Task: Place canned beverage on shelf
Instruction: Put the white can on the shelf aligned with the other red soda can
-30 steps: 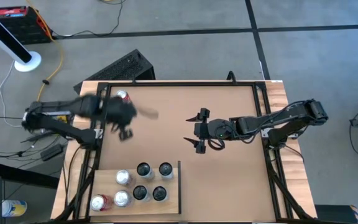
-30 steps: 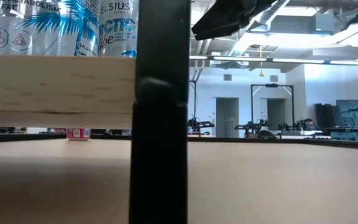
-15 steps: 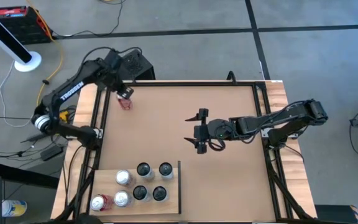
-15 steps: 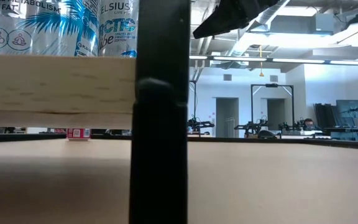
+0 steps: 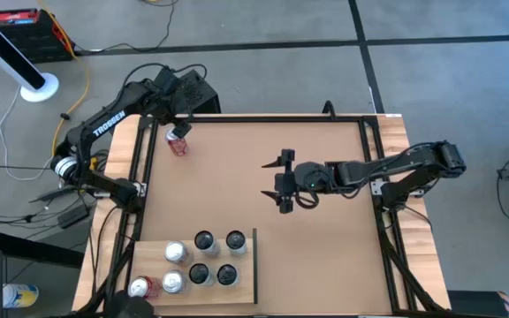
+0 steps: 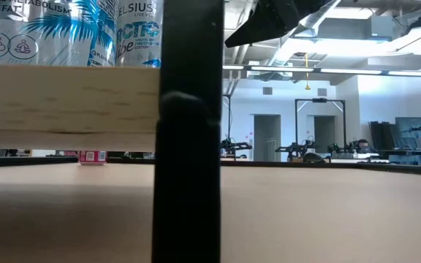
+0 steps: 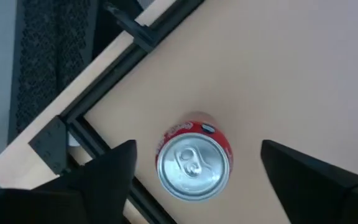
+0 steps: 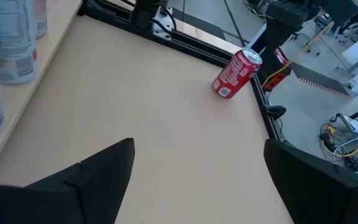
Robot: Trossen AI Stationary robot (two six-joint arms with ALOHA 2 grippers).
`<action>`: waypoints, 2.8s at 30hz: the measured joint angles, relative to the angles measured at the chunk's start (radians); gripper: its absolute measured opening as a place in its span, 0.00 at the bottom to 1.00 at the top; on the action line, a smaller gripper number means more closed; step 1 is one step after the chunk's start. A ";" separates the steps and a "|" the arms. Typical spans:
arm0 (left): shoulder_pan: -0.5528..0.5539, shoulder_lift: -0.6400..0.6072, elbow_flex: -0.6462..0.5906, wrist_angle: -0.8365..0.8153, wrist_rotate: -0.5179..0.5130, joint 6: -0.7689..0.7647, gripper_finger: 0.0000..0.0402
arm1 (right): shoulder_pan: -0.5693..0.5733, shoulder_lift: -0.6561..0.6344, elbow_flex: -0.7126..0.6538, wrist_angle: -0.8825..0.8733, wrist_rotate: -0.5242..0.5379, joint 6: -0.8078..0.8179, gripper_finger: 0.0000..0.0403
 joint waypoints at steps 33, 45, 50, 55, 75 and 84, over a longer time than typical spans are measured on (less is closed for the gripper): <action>0.016 0.171 -0.038 -0.089 0.012 -0.002 0.65 | -0.015 0.000 -0.001 -0.019 -0.008 0.088 0.95; -0.047 -0.008 -0.028 -0.230 0.084 -0.067 0.64 | -0.001 0.000 -0.001 -0.019 -0.008 0.096 0.95; -0.175 -0.180 -0.027 -0.442 0.107 -0.259 0.64 | -0.002 0.000 -0.001 -0.018 -0.008 0.096 0.95; -0.409 -0.363 -0.027 -0.515 0.135 -0.574 0.64 | -0.001 0.000 -0.001 0.000 -0.008 0.104 0.95; -1.482 -0.265 -0.027 -0.478 0.036 -1.701 0.64 | 0.023 0.000 -0.001 0.017 -0.009 0.106 0.95; -1.620 -0.179 -0.027 -0.394 0.131 -1.912 0.64 | -0.003 0.000 -0.001 0.018 -0.009 0.102 0.95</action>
